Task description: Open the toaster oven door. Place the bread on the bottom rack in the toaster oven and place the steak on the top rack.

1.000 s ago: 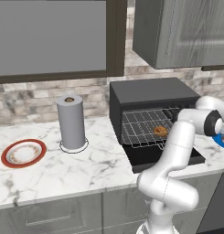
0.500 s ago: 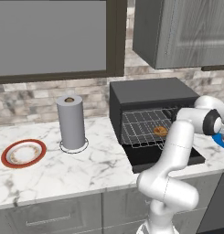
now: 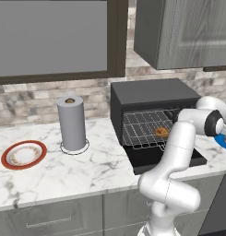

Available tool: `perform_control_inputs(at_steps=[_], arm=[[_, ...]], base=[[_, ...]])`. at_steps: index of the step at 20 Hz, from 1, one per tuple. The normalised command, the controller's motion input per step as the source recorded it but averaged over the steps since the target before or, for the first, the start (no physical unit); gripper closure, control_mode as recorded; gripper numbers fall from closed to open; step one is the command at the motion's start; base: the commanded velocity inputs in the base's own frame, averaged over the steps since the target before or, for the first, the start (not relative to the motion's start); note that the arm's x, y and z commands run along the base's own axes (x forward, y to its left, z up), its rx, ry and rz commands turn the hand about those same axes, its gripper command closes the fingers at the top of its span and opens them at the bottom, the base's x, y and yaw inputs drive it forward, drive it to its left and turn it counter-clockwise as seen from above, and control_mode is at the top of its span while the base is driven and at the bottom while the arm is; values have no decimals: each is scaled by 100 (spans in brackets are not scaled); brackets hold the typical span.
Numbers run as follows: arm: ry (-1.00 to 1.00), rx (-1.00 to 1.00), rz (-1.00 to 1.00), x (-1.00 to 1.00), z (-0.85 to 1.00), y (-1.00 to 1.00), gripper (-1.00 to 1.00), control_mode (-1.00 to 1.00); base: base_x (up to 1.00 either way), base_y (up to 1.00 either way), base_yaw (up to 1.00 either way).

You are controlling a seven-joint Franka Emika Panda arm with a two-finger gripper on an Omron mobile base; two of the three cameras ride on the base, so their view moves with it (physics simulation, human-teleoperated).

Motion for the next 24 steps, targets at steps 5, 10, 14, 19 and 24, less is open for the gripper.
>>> perform_control_inputs(at_steps=[5, 10, 14, 19, 24], arm=[[0, 0, -2, -16, 38, -1, 100, -100], [0, 0, -1, -32, 42, -1, 100, -100], [-1, 0, 0, -72, 48, 8, 100, -100], [-12, 0, 0, -70, 57, 48, 100, -100], [-12, -3, 0, -41, 58, 92, 100, -100]], base=[[0, 0, 0], [0, 0, 0], [0, 0, 0], [0, 0, 0], [0, 0, 0]])
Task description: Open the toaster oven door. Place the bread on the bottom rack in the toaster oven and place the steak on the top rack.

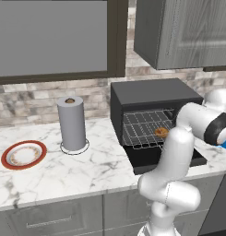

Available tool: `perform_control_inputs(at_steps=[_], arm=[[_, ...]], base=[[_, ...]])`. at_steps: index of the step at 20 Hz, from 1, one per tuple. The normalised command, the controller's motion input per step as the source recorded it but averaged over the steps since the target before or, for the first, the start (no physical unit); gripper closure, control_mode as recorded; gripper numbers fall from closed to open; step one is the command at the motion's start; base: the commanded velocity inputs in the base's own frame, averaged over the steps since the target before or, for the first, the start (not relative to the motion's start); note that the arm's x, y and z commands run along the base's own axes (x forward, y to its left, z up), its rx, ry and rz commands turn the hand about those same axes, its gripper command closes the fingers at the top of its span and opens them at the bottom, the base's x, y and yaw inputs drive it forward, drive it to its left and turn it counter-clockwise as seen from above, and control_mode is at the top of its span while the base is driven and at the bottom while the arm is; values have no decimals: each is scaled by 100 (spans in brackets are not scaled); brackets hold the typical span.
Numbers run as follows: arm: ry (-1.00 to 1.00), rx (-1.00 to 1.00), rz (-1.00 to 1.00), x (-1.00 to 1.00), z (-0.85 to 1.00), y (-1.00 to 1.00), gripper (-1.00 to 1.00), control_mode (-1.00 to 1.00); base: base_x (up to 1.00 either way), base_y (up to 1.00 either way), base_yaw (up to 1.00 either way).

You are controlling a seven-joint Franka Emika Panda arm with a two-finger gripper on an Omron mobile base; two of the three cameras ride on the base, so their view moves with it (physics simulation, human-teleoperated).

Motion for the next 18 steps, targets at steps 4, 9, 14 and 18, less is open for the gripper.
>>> perform_control_inputs(at_steps=[4, 9, 14, 18], arm=[[-8, -13, 0, -33, 50, 100, 100, -100], [-6, -13, -2, -28, 30, 100, 100, -100], [-3, -6, -6, -9, 45, 100, 100, -100], [0, -1, -7, -3, 70, 100, 100, -100]], base=[[0, 0, 0], [0, 0, 0], [0, 0, 0], [0, 0, 0]])
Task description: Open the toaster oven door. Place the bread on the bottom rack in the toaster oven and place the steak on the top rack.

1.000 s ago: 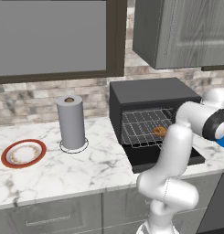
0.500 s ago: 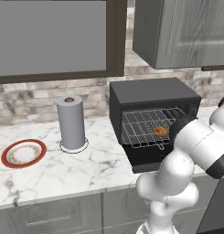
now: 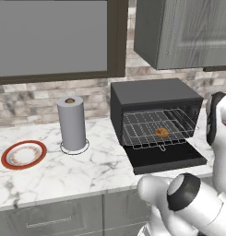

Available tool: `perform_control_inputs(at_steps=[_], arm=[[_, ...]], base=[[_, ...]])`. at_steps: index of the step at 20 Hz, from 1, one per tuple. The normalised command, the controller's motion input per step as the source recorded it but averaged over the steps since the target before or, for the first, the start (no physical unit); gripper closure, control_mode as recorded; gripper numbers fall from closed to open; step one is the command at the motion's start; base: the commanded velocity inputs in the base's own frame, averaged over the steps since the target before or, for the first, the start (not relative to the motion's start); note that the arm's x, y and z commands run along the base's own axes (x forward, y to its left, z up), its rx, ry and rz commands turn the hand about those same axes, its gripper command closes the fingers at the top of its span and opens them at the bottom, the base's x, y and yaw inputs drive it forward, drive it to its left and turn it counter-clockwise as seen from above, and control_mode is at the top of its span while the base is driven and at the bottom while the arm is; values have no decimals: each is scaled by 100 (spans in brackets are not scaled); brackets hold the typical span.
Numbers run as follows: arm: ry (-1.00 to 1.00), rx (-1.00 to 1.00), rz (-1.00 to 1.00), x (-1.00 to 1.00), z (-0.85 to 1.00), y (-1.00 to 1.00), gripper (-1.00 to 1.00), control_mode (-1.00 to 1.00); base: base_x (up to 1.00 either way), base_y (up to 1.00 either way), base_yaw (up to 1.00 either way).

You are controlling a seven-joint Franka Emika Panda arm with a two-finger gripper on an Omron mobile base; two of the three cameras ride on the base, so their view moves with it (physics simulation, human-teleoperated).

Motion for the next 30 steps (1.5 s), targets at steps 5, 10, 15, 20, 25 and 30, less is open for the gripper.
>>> perform_control_inputs(at_steps=[5, 10, 15, 20, 25, 30], arm=[[1, 0, -2, 0, 35, 86, 100, -100], [0, 4, 0, 0, 3, 64, 100, -100], [2, 4, 0, 0, 18, 70, 100, -100], [1, 7, 0, 0, 5, 60, 100, -100], [0, 17, 0, 14, -2, 33, 100, -100], [0, 11, 0, 36, 0, 28, 100, -100]], base=[[0, 0, 0], [0, 0, 0], [0, 0, 0], [0, 0, 0], [0, 0, 0], [0, 0, 0]])
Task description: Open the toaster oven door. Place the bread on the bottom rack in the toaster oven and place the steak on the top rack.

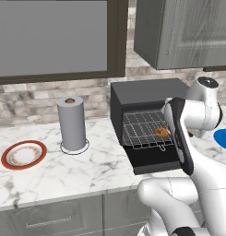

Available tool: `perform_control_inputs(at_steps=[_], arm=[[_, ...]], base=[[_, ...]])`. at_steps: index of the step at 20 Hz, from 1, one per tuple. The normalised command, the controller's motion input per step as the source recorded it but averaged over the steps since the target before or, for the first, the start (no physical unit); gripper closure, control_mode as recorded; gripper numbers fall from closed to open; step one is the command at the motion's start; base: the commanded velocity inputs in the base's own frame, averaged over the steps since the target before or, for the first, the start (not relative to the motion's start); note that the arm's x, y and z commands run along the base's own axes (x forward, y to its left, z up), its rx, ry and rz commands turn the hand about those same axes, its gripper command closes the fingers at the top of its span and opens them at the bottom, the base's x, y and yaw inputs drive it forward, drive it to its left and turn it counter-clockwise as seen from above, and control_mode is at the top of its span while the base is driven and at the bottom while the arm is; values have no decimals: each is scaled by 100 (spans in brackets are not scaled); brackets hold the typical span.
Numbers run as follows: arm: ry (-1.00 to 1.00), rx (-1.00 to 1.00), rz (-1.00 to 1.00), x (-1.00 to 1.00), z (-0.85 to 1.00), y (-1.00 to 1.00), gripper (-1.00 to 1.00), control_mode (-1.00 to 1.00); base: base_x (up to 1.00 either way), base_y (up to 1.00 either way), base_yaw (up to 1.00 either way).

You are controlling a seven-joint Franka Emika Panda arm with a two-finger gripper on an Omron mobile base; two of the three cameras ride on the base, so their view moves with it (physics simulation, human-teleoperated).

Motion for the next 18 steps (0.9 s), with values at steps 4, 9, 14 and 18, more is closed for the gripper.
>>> perform_control_inputs(at_steps=[4, 9, 14, 18], arm=[[-16, 0, 0, 32, -18, 9, 100, -100], [-18, 0, 0, 19, -25, 0, 100, -100], [-1, 0, 0, 26, -1, 0, 100, -100], [0, 0, 0, 29, 0, 0, 100, -100]], base=[[0, 0, 0], [0, 0, 0], [0, 0, 0], [0, 0, 0]])
